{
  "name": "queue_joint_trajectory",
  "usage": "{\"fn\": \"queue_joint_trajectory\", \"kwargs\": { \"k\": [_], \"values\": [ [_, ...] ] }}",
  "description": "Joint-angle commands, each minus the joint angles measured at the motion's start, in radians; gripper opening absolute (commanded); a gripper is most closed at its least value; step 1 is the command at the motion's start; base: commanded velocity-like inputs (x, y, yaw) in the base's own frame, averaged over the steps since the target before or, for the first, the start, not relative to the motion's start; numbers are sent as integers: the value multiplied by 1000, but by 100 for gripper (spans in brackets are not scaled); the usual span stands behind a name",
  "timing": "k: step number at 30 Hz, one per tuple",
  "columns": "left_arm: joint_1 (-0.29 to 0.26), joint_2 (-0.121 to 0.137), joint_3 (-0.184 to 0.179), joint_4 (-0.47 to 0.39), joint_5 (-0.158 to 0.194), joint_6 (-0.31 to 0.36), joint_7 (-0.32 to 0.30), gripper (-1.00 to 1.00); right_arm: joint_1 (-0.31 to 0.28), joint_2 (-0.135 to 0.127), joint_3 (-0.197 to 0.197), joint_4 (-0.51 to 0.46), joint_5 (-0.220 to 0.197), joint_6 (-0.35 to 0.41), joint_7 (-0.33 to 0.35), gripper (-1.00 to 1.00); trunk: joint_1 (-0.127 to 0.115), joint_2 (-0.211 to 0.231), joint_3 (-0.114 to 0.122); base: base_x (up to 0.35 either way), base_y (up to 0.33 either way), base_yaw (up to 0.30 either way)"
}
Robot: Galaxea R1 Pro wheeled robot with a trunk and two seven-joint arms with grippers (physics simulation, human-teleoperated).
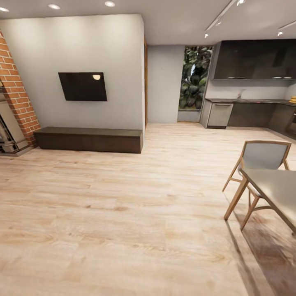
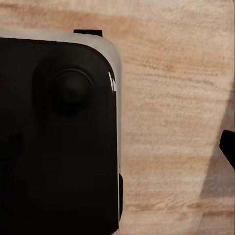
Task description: In the kitchen, take the popcorn bag from the countertop, put it into the microwave, and heat it until the popcorn is cooked so the cooked popcorn ends up inside the bag.
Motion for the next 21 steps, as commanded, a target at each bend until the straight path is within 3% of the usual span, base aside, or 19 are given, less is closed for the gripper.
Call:
{"fn": "queue_joint_trajectory", "kwargs": {
  "k": [1,21],
  "values": [
    [-1,0,4,0,1,-1,1,100,-1,0,0,1,0,-3,-2,100,1,0,-1,330,79,0],
    [-1,0,3,0,1,-1,1,100,-1,0,0,1,0,-3,-2,100,1,0,-1,330,79,0]
  ]
}}
